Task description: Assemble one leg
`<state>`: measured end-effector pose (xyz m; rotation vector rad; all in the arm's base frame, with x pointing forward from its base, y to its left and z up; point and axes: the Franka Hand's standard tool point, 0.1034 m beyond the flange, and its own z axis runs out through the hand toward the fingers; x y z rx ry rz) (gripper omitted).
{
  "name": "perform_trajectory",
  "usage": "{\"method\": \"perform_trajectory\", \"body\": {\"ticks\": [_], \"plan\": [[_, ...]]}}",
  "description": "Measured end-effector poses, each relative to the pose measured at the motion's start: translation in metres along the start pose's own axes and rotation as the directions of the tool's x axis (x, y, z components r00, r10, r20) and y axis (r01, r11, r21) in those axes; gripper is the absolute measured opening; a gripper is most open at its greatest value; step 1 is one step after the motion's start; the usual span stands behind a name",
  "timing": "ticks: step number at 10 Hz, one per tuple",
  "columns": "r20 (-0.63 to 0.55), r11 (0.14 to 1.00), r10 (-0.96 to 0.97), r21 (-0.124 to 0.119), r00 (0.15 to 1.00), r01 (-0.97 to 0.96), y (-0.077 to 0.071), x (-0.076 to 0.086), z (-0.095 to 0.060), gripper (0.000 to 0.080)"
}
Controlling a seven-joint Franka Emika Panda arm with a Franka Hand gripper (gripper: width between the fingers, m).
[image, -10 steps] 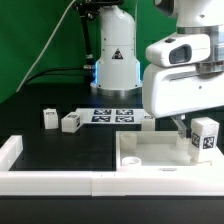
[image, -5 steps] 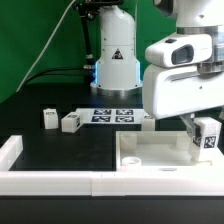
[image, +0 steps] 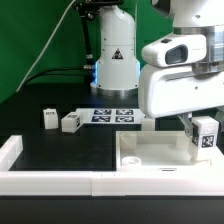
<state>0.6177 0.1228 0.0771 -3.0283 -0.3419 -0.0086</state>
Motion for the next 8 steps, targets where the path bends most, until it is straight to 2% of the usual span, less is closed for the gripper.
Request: {"method": "perform_trajectory", "body": {"ticks": [2, 3, 4, 6, 8], "plan": [[0.0, 0.955, 0.297, 0.012, 0.955, -0.297, 0.0042, -0.0009, 0.0006, 0.0296], [-0.004, 0.927, 0.374, 0.012, 0.927, -0.374, 0.0054, -0.0027, 0.0031, 0.0296], [-0.008, 0.852, 0.524, 0.026, 0.852, -0.524, 0.0043, -0.003, 0.005, 0.0296], [-0.041, 0.615, 0.788, 0.077, 0.614, -0.785, 0.0078, -0.0024, 0.0055, 0.0295], [0.01, 0.355, 0.934, 0.085, 0.357, -0.931, 0.0019, -0.0049, 0.0064, 0.0295]]}}
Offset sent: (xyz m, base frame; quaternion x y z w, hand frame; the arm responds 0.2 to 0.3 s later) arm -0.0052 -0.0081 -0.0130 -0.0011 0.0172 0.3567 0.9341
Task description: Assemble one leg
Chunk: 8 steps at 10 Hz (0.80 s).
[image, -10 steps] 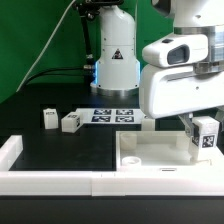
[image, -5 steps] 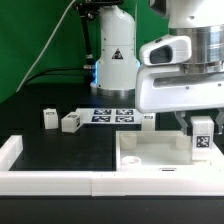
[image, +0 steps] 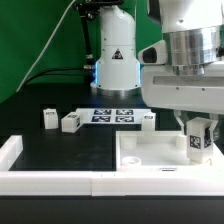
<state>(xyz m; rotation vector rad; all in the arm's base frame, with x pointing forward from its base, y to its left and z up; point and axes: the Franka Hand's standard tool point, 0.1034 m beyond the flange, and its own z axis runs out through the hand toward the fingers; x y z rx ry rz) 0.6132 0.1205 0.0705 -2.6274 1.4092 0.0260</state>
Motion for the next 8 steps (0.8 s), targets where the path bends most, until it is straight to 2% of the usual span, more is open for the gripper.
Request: {"method": "perform_trajectory", "body": {"ticks": [3, 4, 5, 6, 7, 8], "plan": [[0.017, 0.976, 0.216, 0.0, 0.976, -0.216, -0.0021, -0.0046, 0.0005, 0.0295], [0.017, 0.982, 0.191, 0.0, 0.982, -0.191, -0.0022, -0.0051, 0.0007, 0.0295], [0.017, 0.99, 0.14, 0.0, 0.99, -0.14, -0.0021, -0.0051, 0.0009, 0.0493], [0.016, 0.995, 0.104, 0.001, 0.994, -0.104, -0.0026, -0.005, 0.0006, 0.0599], [0.015, 1.0, 0.012, 0.0, 1.0, -0.012, -0.004, -0.0047, -0.0008, 0.0599], [0.012, 0.985, -0.171, -0.012, 0.985, 0.171, -0.0057, -0.0051, -0.0026, 0.0634]]}}
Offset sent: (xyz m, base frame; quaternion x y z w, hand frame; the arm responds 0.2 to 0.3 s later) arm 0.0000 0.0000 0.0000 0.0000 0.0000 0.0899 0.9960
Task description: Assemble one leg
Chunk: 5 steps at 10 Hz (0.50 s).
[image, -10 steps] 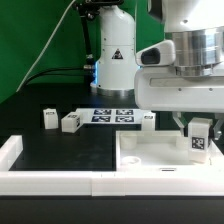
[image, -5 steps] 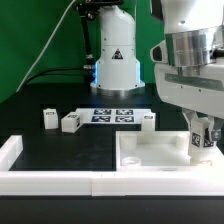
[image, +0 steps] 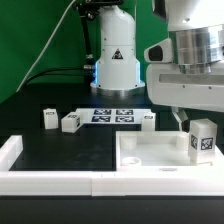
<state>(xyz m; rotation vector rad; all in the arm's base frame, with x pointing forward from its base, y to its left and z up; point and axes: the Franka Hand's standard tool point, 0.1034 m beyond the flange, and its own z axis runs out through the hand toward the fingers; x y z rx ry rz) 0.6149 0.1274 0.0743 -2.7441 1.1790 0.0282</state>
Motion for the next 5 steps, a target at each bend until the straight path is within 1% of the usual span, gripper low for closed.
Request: {"method": "perform_trajectory", "body": {"ticks": [1, 2, 3, 4, 5], "plan": [[-0.004, 0.988, -0.153, -0.002, 0.988, 0.153, -0.0014, 0.0004, -0.0009, 0.0647], [-0.01, 0.96, -0.279, -0.011, 0.96, 0.279, -0.0022, 0.0001, -0.0012, 0.0647], [-0.019, 0.9, -0.436, -0.033, 0.9, 0.435, -0.0023, 0.0007, -0.0015, 0.0648], [-0.024, 0.837, -0.547, -0.052, 0.837, 0.545, -0.002, 0.0023, -0.0019, 0.0648], [-0.015, 0.74, -0.672, -0.063, 0.74, 0.67, -0.0007, 0.0051, -0.0028, 0.0648]]}}
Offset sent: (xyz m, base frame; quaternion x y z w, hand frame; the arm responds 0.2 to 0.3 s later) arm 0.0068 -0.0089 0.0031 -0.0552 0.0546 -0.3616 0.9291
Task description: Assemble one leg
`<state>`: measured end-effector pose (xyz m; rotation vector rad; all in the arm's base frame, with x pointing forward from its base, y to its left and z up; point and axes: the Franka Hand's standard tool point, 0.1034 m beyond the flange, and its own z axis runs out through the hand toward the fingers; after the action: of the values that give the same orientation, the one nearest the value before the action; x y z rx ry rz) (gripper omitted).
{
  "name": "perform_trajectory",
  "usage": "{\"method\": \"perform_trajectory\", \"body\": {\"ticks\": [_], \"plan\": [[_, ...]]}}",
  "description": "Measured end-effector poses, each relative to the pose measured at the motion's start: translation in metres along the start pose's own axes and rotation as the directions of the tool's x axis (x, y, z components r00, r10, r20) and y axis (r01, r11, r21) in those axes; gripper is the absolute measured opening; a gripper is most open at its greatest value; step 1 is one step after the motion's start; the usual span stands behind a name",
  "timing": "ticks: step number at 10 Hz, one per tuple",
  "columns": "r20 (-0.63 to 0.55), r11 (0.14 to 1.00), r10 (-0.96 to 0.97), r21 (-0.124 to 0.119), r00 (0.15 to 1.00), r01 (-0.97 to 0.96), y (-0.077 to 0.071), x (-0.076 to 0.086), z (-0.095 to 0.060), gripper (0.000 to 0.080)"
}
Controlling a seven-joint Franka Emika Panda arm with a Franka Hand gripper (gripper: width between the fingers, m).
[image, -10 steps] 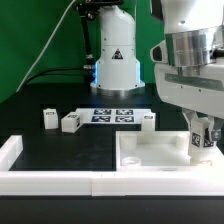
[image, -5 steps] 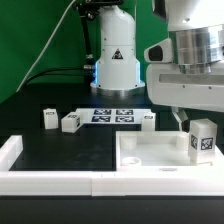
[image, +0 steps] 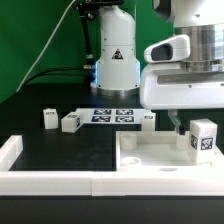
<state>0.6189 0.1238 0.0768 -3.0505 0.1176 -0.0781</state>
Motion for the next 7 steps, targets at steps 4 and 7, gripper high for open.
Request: {"method": "perform_trajectory", "body": {"ticks": [4, 7], "plan": [[0.014, 0.933, -0.359, -0.033, 0.933, 0.359, -0.001, -0.0011, 0.0005, 0.0648], [0.015, 0.932, -0.361, -0.033, 0.933, 0.361, -0.0009, -0.0013, 0.0008, 0.0451]]}}
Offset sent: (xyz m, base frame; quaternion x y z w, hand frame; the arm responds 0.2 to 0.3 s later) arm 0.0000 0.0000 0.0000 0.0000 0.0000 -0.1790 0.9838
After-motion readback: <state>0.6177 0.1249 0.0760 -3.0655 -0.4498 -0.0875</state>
